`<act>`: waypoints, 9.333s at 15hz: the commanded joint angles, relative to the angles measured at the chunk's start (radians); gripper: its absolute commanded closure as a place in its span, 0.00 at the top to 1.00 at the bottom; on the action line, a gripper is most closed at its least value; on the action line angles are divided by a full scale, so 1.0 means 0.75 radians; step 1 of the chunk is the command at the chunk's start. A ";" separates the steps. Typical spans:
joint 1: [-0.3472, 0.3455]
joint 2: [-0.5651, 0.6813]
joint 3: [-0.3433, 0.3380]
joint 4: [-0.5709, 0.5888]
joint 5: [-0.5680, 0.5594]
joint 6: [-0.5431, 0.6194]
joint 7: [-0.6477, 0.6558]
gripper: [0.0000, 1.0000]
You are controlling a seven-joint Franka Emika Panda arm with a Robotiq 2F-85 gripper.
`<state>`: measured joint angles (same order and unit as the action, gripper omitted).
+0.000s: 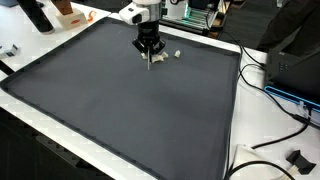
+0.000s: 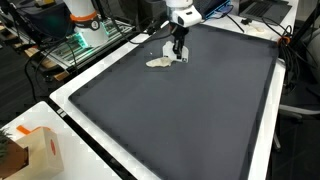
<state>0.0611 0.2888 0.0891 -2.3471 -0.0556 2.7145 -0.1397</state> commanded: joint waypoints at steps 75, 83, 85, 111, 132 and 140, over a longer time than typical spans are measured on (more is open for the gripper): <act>0.097 -0.925 0.092 -0.428 -0.054 -0.415 0.413 0.01; 0.121 -1.044 0.103 -0.479 -0.031 -0.437 0.393 0.01; 0.135 -1.064 0.080 -0.504 0.006 -0.412 0.364 0.01; 0.576 -0.742 -0.752 -0.522 1.195 -0.253 -0.842 0.01; -0.096 -0.439 -0.301 -0.444 1.669 -0.435 -1.337 0.01; -0.137 -0.410 -0.278 -0.437 1.646 -0.428 -1.289 0.01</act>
<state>-0.0173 -0.0288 -0.1396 -2.6790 1.1701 2.4009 -1.1226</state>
